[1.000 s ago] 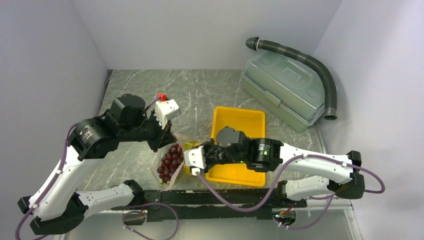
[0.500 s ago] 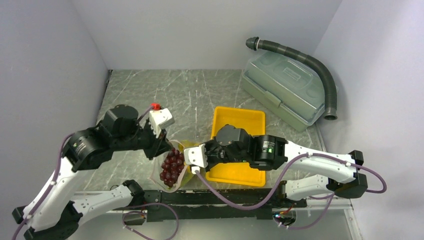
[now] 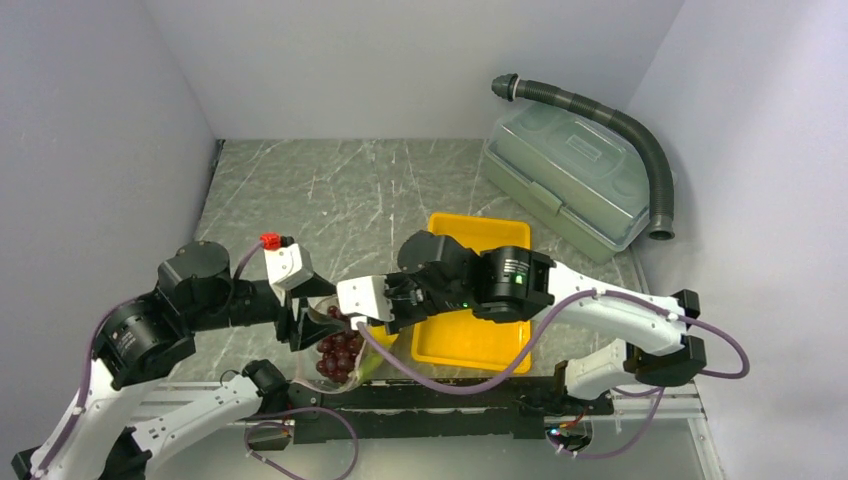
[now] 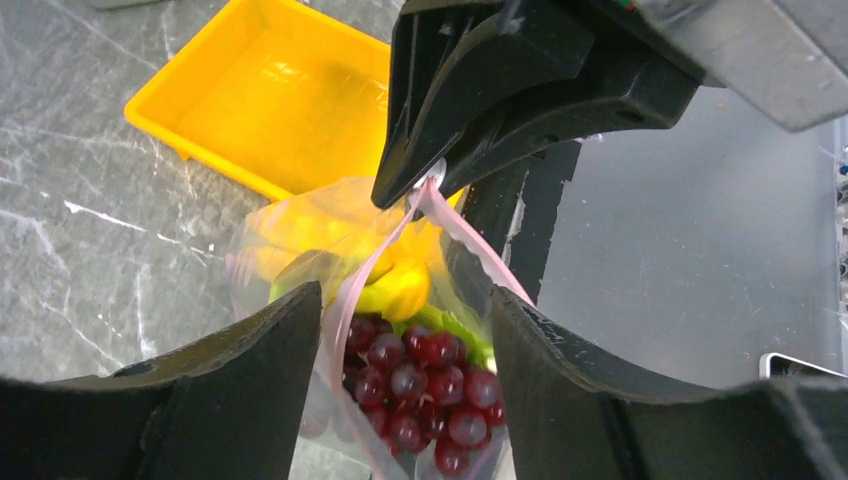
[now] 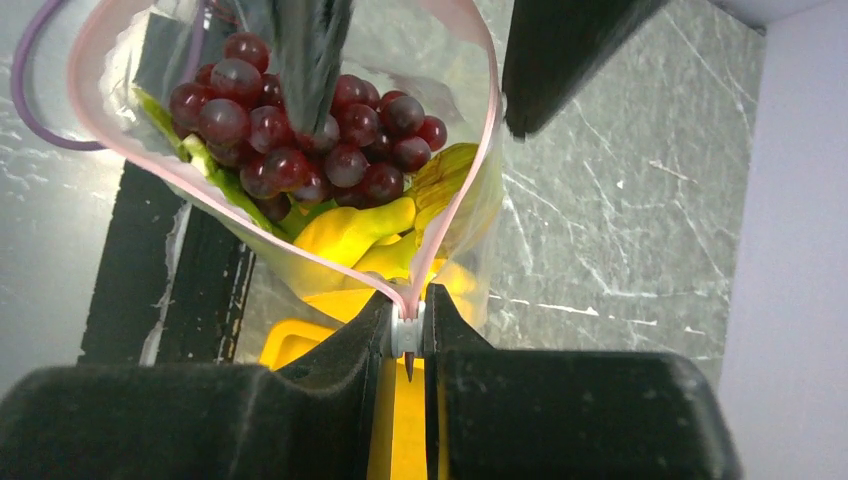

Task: Place the food in the zip-top bag and seal the zipper
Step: Zip the zipper food storage bag at the center of the board.

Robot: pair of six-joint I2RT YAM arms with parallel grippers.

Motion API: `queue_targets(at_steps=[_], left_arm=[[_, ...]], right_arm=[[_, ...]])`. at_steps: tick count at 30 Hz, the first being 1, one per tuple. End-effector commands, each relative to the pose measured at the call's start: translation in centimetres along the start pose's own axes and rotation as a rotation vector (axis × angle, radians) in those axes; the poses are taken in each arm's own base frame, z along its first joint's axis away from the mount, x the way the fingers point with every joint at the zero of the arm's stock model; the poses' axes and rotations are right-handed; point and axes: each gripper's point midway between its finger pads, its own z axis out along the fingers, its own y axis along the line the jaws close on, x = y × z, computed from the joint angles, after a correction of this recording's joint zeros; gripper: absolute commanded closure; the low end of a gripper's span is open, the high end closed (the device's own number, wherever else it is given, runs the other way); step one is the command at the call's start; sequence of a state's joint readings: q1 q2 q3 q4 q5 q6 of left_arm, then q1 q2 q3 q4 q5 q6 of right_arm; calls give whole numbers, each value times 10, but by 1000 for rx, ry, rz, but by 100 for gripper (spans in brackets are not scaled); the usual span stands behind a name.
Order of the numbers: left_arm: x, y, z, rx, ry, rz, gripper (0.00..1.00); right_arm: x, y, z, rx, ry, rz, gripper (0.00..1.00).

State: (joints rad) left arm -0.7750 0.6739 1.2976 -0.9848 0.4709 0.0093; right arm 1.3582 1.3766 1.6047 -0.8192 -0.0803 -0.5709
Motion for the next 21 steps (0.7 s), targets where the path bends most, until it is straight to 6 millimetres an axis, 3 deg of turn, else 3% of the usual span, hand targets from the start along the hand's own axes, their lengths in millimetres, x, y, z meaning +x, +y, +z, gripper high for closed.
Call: queue_targets(at_steps=[1, 9, 16, 21], left_arm=[[-24, -10, 0, 68, -135, 116, 29], [-33, -9, 5, 74, -218, 206, 16], [-34, -14, 16, 149, -201, 251, 17], [-23, -13, 19, 160, -161, 247, 20]], right_arm=[[-35, -2, -15, -35, -68, 68, 100], [-58, -10, -9, -73, -51, 149, 100], [-77, -19, -9, -82, -58, 188, 100], [-82, -27, -15, -59, -85, 239, 100]])
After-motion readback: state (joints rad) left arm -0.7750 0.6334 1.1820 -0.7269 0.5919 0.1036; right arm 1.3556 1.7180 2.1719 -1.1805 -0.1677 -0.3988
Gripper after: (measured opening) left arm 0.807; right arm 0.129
